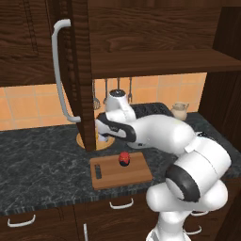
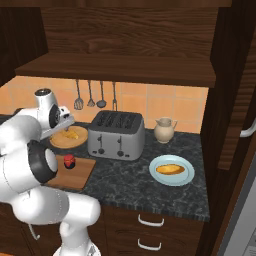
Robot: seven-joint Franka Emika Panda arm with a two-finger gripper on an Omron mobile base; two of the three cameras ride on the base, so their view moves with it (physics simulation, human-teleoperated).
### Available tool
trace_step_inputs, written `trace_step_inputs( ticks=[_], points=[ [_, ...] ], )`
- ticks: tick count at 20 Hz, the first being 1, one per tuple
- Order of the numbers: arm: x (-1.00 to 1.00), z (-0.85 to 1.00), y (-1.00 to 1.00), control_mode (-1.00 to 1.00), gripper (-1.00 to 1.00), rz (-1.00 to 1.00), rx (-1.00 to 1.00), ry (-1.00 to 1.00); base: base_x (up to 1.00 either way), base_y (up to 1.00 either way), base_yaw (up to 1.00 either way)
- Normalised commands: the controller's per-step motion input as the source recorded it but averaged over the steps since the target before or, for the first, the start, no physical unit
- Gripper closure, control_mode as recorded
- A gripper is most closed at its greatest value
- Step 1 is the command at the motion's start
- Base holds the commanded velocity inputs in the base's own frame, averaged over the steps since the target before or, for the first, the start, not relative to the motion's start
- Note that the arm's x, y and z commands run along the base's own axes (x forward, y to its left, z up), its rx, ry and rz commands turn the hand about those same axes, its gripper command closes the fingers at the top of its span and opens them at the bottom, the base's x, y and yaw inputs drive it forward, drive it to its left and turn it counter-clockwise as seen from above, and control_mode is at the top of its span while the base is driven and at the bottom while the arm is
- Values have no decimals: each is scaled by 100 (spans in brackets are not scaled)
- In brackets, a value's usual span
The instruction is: From the different types of pastries on the counter, select a croissant and place it on the cutting board. Then retrieve a jar of jam from the cabinet and place it alongside the croissant on the cutting board.
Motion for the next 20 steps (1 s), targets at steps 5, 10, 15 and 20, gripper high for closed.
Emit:
trace_step_inputs(
  ticks=[5, 10, 15, 20],
  points=[
    [23, -4, -15, -100, -100, 12, 0, 0, 0, 0, 0],
    [72, -29, -2, -100, -100, 22, -2, 0, 0, 0, 0],
    [89, -36, -1, -100, -100, 29, -6, 0, 0, 0, 0],
    [45, -15, 2, -100, -100, 30, -1, 0, 0, 0, 0]
  ],
)
